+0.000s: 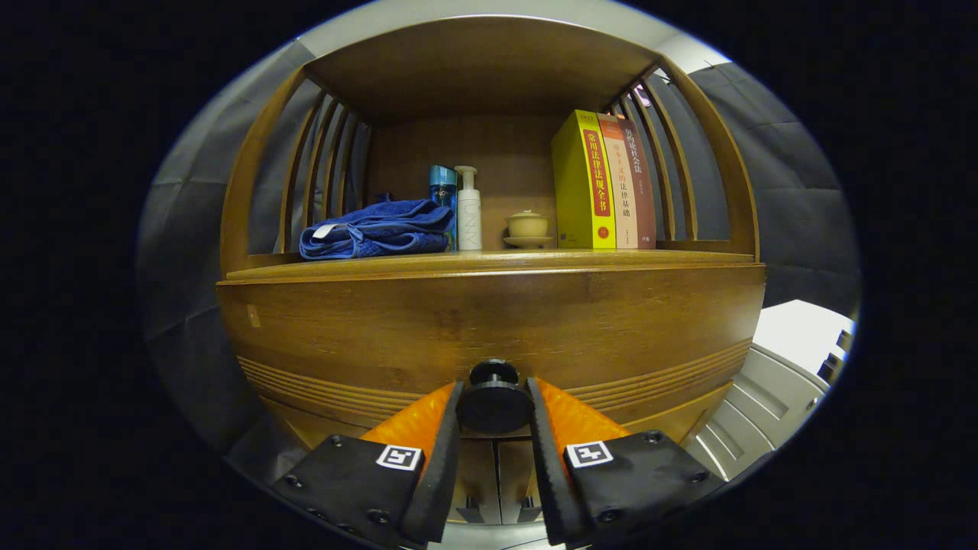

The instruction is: Pull open the drawer, take out the items inside it, and place them on the countertop above the cabinet.

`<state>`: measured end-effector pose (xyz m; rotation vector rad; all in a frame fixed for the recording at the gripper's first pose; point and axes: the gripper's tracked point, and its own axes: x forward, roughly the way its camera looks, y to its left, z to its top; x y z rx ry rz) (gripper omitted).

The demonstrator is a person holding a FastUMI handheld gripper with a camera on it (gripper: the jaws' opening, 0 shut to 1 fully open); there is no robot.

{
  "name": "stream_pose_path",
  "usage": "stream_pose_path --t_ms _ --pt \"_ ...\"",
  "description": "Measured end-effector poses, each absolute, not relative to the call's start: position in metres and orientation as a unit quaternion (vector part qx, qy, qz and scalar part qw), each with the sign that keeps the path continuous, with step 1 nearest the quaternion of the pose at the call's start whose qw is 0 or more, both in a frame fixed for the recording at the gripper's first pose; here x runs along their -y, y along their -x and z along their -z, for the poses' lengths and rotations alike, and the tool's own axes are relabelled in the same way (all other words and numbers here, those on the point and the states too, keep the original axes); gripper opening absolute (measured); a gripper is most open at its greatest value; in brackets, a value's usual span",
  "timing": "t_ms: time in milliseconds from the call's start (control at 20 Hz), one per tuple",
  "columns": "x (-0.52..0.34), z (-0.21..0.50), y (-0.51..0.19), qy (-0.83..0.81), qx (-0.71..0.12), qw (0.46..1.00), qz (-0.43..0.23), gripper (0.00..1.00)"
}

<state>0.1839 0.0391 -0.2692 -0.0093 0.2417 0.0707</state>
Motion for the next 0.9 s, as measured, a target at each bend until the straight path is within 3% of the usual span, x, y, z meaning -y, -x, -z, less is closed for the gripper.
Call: stream_pose_path --t_ms 200,900 --pt "-0.037 0.270 -0.181 0.004 -0.131 0.991 -0.031 0.45" --pt "-0.033 0.267 -0.127 -0.004 -0.148 0.988 -0.039 0.41"
